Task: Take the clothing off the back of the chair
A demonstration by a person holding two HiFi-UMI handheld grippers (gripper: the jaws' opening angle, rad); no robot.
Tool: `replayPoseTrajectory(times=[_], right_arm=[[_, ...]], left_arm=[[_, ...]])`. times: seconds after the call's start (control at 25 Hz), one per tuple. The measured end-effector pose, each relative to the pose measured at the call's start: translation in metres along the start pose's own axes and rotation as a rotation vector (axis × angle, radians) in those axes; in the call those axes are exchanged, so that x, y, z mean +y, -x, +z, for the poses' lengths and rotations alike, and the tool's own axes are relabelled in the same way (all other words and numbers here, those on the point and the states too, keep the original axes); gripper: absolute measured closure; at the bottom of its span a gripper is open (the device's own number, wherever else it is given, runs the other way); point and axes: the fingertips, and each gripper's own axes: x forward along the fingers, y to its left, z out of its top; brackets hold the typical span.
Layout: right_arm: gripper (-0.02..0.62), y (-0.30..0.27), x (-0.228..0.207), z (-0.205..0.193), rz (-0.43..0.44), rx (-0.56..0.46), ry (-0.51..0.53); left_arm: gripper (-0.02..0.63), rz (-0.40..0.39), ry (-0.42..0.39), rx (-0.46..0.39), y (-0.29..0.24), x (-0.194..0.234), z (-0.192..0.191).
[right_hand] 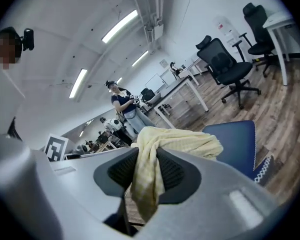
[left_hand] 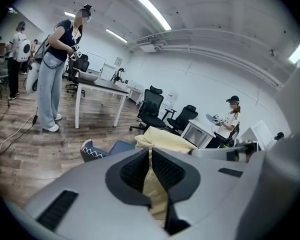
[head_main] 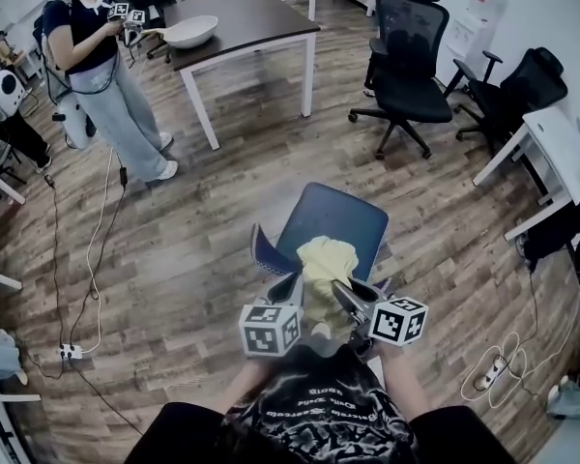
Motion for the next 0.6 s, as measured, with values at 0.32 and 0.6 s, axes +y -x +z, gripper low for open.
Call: replayPoseTrajectory(times=[0.32, 0.6], right_arm=[[0.488, 0.008, 0.020, 0.002, -0.075, -0.123, 0.003], [0.491, 0.028, 0.047, -0.003, -0.107, -0.264, 0.015]], left_arm=[[0.588, -0.064, -0.034, -0.005, 0.029, 0.001, -0.005], [0.588, -0.149, -0.101, 0.017, 0.058, -0.013, -0.021]])
